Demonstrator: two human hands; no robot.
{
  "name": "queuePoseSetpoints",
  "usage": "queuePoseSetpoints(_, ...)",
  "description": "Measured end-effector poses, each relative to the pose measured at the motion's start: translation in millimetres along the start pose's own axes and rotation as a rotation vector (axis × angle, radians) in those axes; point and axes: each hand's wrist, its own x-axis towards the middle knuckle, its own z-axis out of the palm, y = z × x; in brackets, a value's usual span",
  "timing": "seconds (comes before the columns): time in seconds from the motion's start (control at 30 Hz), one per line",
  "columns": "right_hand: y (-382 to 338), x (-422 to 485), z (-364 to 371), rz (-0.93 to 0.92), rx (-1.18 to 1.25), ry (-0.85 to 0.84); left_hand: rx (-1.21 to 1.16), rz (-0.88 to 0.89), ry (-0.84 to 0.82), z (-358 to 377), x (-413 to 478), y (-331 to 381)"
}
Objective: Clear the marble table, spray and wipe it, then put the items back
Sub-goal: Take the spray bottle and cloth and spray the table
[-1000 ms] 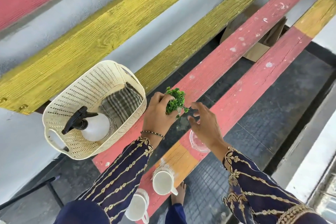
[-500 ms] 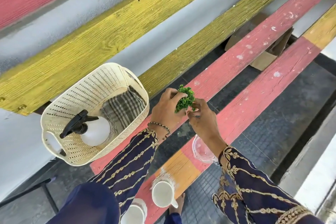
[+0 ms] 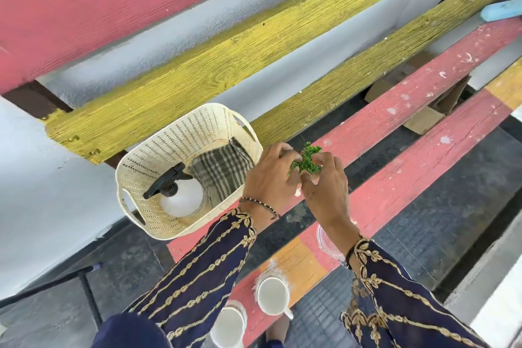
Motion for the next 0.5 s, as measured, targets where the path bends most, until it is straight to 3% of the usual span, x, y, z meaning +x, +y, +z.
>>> queuePoseSetpoints(0.17, -45, -12, 21, -0.161, 0.038, -0.063, 0.314, 0.132, 0.163, -43, -30, -29)
queuePoseSetpoints(0.23, -61, -18, 34, -0.178, 0.073, -0.096, 0.418, 0.108, 0.195, -60, -45, -50)
queuePoseSetpoints(0.4, -86, -35, 63, -0.188, 0.079, -0.154, 0.483, -0.198, 0.211, -92, -82, -100)
queuePoseSetpoints(0.5, -97, -46, 74, -0.295, 0.033, -0.128, 0.416, -0.388, 0.144, -102, -100, -127)
